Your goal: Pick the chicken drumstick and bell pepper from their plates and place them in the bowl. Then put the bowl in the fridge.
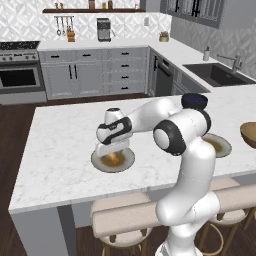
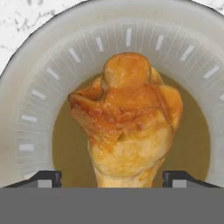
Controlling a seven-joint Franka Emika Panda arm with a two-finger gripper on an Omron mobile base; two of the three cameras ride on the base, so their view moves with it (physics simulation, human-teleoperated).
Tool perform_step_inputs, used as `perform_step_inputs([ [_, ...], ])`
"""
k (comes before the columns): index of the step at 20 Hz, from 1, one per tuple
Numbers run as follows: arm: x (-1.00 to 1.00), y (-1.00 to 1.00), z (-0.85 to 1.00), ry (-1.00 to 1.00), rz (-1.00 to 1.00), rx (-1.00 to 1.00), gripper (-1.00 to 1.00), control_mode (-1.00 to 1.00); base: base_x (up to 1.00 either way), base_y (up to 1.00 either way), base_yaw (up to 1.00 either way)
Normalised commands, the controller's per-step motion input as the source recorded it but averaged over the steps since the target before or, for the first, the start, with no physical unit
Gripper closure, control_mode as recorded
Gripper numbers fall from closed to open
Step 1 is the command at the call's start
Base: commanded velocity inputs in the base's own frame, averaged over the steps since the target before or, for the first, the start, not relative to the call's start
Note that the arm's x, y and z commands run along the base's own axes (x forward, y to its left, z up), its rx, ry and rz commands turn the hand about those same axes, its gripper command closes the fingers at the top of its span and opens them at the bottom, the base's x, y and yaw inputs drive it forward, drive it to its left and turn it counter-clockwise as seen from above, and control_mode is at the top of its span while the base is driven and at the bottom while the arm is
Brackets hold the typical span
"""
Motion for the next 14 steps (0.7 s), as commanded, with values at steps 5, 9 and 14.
perform_step_inputs([
  [5,0.07,0.05,-0.67,0.01,0.02,-0.01,1.00,-1.00,0.00,0.00,0.00],
  [9,-0.06,0.04,-0.64,0.01,0.08,-0.02,1.00,-1.00,0.00,0.00,0.00],
  [14,-0.93,-0.25,0.34,-0.02,0.00,0.05,1.00,-1.00,0.00,0.00,0.00],
])
